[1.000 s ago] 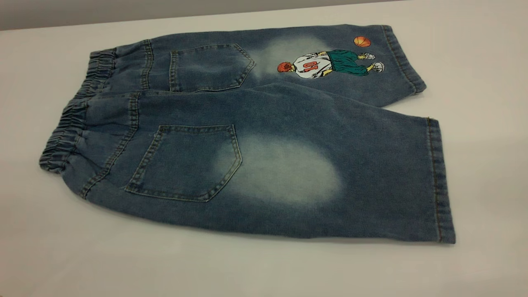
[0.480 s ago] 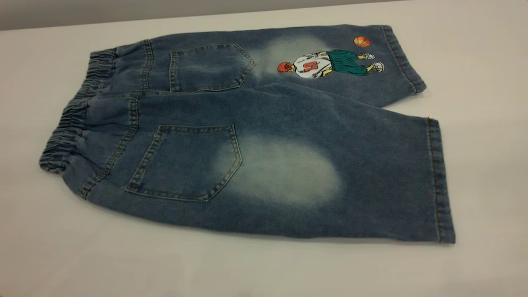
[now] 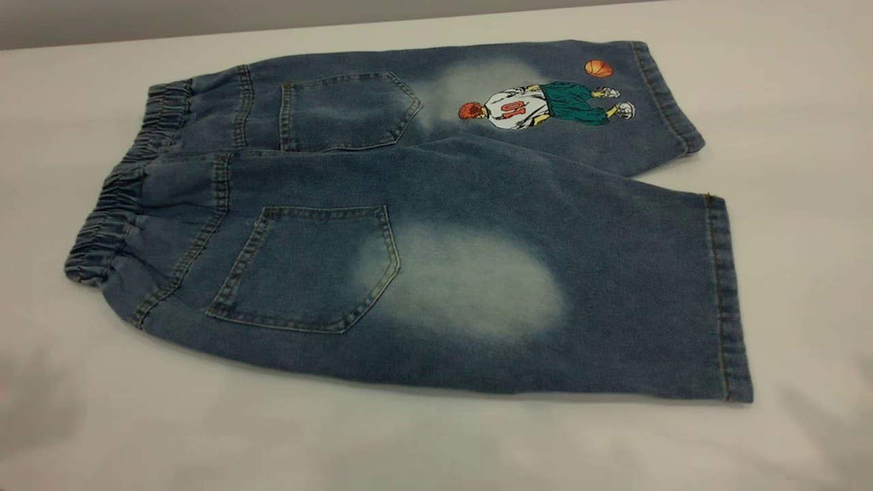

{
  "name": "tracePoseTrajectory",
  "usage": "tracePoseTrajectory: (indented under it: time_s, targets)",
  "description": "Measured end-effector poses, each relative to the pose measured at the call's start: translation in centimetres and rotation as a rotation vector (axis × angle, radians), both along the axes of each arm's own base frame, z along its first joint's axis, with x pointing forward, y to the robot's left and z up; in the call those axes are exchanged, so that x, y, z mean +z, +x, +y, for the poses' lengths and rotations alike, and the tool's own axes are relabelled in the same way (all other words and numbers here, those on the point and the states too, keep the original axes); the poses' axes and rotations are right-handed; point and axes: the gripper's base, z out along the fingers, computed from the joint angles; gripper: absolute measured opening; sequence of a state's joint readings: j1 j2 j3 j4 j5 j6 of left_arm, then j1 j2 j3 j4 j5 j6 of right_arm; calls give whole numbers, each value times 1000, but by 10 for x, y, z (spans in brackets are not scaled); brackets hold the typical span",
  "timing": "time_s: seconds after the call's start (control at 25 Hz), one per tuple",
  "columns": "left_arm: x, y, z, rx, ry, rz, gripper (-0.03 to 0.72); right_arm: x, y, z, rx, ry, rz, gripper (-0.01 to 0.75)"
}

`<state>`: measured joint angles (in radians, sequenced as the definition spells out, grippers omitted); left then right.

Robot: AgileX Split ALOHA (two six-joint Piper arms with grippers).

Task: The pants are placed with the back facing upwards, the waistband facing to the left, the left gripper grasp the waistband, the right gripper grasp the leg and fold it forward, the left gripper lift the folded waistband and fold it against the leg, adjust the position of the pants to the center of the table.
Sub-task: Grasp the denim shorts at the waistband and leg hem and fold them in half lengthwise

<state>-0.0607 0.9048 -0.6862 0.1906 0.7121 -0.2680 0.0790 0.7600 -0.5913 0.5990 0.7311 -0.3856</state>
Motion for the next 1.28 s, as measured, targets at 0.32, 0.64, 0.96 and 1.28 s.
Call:
tracePoseTrajectory:
  time_s: [0.32,0.64,0.96,1.28]
  targets:
    - [-69,59,12,63,-16,260,529,-33,44,7,-9,49,164,447]
    - [-117,81,22,84,-132,389,494,-45,58,5,-43,35,193,447]
    - [-147,111,17,54,-216,470,474,-52,64,5,-41,19,211,447]
    - [-180,143,20,44,-211,546,474,-52,66,4,-41,5,191,447]
